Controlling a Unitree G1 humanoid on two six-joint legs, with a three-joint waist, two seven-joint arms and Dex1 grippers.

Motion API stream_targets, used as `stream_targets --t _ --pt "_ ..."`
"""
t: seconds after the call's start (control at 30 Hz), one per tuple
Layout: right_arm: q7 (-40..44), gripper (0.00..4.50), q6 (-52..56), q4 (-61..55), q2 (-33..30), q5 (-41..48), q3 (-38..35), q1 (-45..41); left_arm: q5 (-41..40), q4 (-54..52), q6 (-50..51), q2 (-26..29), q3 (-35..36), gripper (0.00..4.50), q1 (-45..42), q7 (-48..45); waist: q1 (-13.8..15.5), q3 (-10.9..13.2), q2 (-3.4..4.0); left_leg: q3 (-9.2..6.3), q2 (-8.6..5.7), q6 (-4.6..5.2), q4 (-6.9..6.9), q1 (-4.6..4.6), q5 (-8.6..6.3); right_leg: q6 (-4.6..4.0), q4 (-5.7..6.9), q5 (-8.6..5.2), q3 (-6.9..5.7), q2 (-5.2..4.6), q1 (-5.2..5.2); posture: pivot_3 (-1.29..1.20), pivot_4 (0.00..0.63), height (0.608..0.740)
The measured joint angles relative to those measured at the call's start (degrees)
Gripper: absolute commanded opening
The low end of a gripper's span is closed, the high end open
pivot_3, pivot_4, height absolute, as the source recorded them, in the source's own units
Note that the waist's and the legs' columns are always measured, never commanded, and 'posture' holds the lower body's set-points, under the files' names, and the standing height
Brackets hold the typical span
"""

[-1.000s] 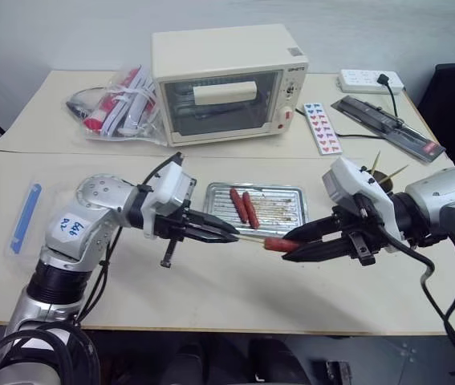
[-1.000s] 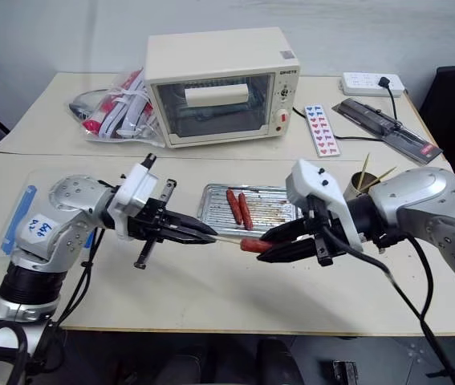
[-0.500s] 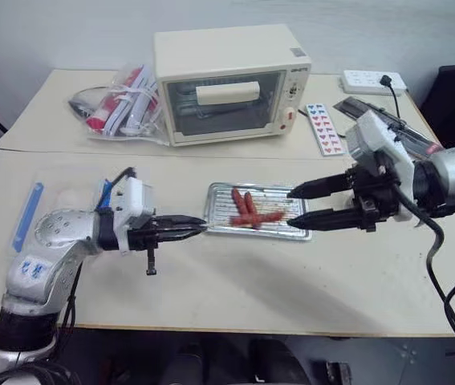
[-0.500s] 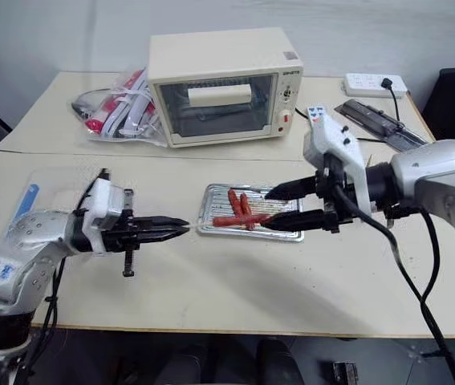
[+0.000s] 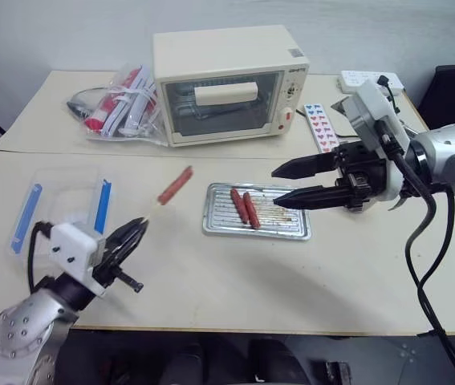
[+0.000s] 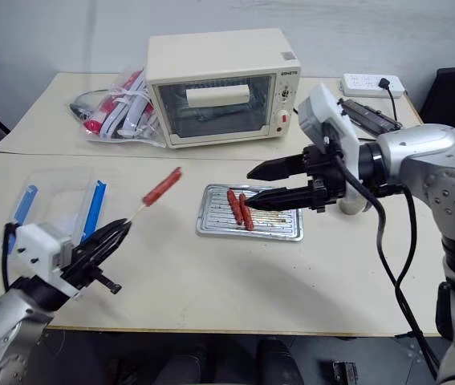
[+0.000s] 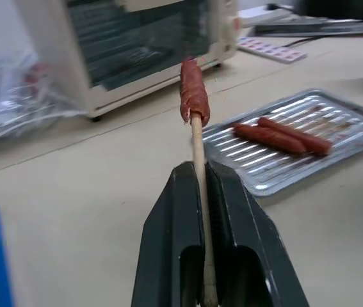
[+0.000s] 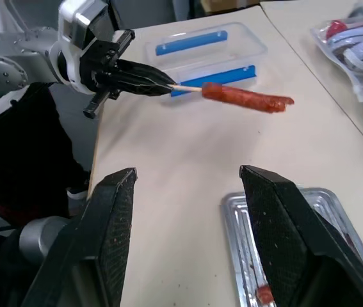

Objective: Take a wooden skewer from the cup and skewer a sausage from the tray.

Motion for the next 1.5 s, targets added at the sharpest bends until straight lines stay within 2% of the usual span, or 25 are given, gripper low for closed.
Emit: stream_targets --t 0.27,0.5,0.67,0.77,0.87,1.17,1.3,1.5 --pt "2.5 2.69 -1.7 1.8 2.7 -2.2 2.4 -1.1 3.3 -0.3 -4.3 -5.5 5.6 0.0 4.9 6.9 0.7 0.0 0.0 -0.01 0.01 0.01 0.0 0.0 -0.06 0.0 -0.08 0.0 -0.02 0.0 0.02 0.0 0.15 0.74" --pt "4.8 2.69 -3.4 3.0 4.1 -4.3 3.9 -1.1 -0.8 1.2 -5.7 -7.8 14.1 0.0 5.4 11.1 1.1 0.0 0.0 -0.01 0.02 0.02 0.0 0.0 -0.1 0.0 -0.12 0.0 -0.03 0.0 0.04 0.0 0.15 0.74" --pt "4.6 2.69 -4.3 3.0 5.0 -5.6 3.8 -1.1 -3.3 7.6 -6.6 -4.1 18.9 0.0 4.2 10.5 1.1 0.0 0.0 -0.02 0.01 0.01 0.0 0.01 -0.12 -0.01 -0.14 -0.01 -0.04 0.0 0.05 0.0 0.15 0.74" --pt "3.4 3.18 -4.2 3.0 5.2 -5.9 3.7 -0.8 -4.1 10.6 -6.7 -2.7 20.0 0.0 2.7 10.4 1.1 0.0 0.0 -0.02 0.02 0.03 0.0 0.01 -0.15 -0.01 -0.16 -0.01 -0.04 0.0 0.05 0.0 0.15 0.74" --pt "2.4 3.97 -4.0 2.9 5.2 -5.9 3.6 0.1 -4.1 14.1 -7.3 -1.1 19.7 0.0 1.4 9.7 1.1 0.0 0.0 -0.02 0.02 0.03 -0.01 0.01 -0.18 -0.01 -0.19 -0.01 -0.05 0.0 0.06 0.0 0.15 0.74" --pt "-1.4 3.97 -2.8 0.0 5.2 -5.3 1.7 2.6 -1.3 26.3 -10.0 3.6 13.1 0.0 -6.0 6.5 1.0 0.0 0.0 -0.02 0.02 0.03 -0.01 0.01 -0.18 -0.01 -0.19 -0.01 -0.06 0.0 0.05 0.0 0.15 0.74" --pt "-2.5 3.99 -2.2 -1.1 5.2 -5.1 1.4 2.9 -0.5 29.7 -10.8 5.2 12.1 0.93 -9.0 6.0 0.8 0.0 0.0 -0.01 0.02 0.02 -0.03 0.01 -0.19 -0.01 -0.19 -0.01 -0.05 0.0 0.05 0.0 0.15 0.74" --pt "-3.8 3.99 -1.6 -1.3 5.2 -4.6 1.3 3.2 -0.5 29.5 -11.0 5.6 12.2 2.41 -8.4 5.6 0.5 0.0 0.0 -0.01 0.03 0.03 -0.03 0.01 -0.2 -0.01 -0.21 -0.01 -0.04 0.0 0.05 0.0 0.15 0.74"
